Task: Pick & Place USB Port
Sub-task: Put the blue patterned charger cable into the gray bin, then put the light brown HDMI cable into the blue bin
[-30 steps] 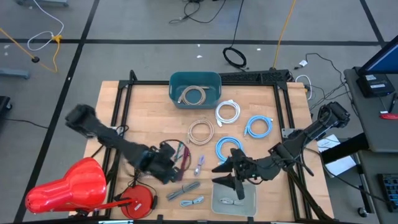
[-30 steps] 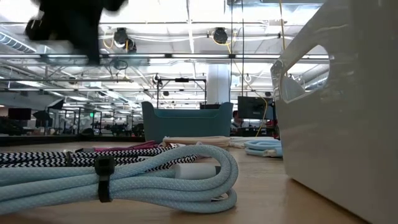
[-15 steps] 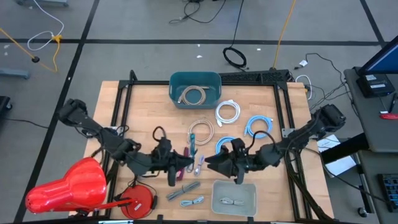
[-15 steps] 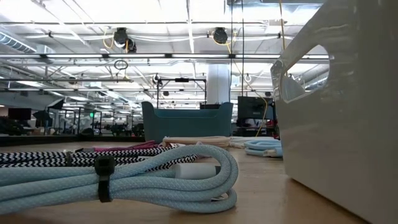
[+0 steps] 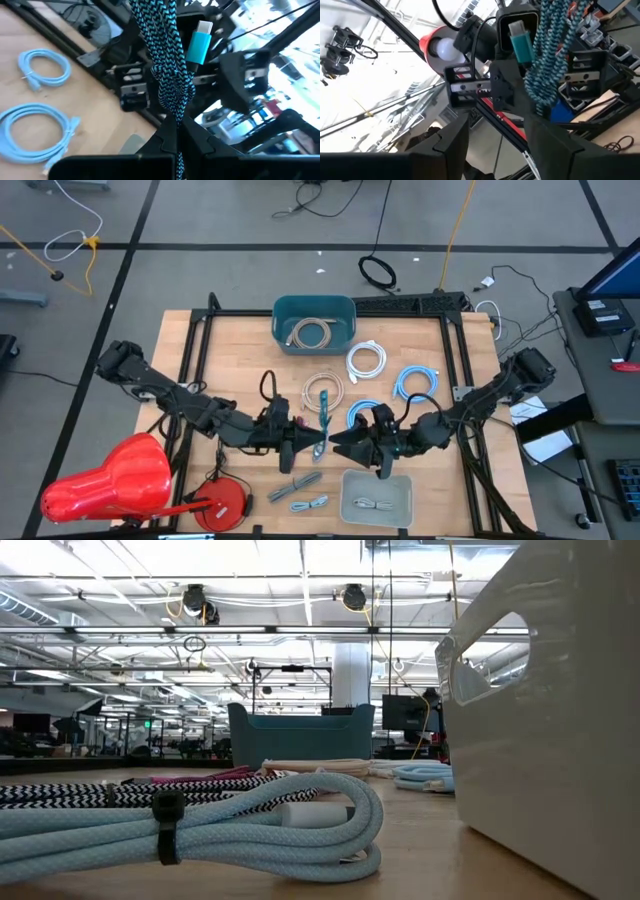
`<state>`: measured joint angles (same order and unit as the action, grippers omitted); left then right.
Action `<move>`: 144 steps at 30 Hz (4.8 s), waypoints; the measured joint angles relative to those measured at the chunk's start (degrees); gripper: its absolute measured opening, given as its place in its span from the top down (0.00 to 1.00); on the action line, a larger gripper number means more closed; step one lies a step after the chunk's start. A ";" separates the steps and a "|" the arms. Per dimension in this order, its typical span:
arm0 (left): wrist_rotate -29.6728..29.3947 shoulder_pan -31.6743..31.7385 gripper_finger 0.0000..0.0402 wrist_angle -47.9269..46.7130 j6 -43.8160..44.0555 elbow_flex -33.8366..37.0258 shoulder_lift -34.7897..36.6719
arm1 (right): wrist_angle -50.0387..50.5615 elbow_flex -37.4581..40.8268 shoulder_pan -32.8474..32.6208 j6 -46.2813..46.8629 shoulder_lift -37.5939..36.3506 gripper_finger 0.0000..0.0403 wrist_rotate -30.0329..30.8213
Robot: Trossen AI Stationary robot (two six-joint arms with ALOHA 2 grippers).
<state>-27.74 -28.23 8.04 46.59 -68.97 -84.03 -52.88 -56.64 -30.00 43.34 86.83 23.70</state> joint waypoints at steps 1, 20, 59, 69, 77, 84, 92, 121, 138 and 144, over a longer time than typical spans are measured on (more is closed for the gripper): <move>0.34 0.08 0.99 0.29 0.00 0.00 0.02 | -0.03 0.00 0.02 -0.62 -0.02 0.55 0.00; 1.21 -2.71 0.99 4.08 2.09 -0.01 -0.42 | 1.89 -0.04 0.98 -6.32 -0.02 0.51 -2.72; 15.35 -1.10 0.94 -1.63 2.42 -7.71 -8.50 | 2.10 -0.09 -1.02 -3.53 0.11 0.88 -4.16; 19.22 -4.04 0.81 -0.76 2.10 -7.61 -8.50 | 2.10 -0.09 -0.92 -3.31 -0.10 0.91 -2.94; 18.04 -6.19 0.83 -7.57 2.19 -7.61 -5.25 | 24.04 -0.09 -1.34 4.93 -2.88 0.92 -17.52; 9.96 -8.00 0.88 -17.75 3.07 -7.61 -0.71 | 54.40 -2.79 -5.80 10.56 -4.60 0.93 -19.16; 6.65 -7.79 0.94 -23.09 3.49 -7.61 0.87 | 74.27 -12.30 -9.27 6.97 -1.19 0.93 -17.87; 4.08 -7.06 0.94 -34.22 10.16 -7.61 0.83 | 79.88 -15.19 -9.40 -1.30 12.02 0.77 -31.79; -2.67 -7.91 0.94 -35.82 11.60 -7.61 0.79 | 67.09 -15.12 -0.45 2.59 6.05 0.61 -31.17; -2.83 -7.89 0.94 -36.11 13.46 -7.58 0.79 | 51.45 -15.12 3.36 -4.87 -1.09 0.62 -24.12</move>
<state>-30.57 -36.12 -28.07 60.05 -76.55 -83.24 -1.43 -71.76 -26.64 38.47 85.74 -0.42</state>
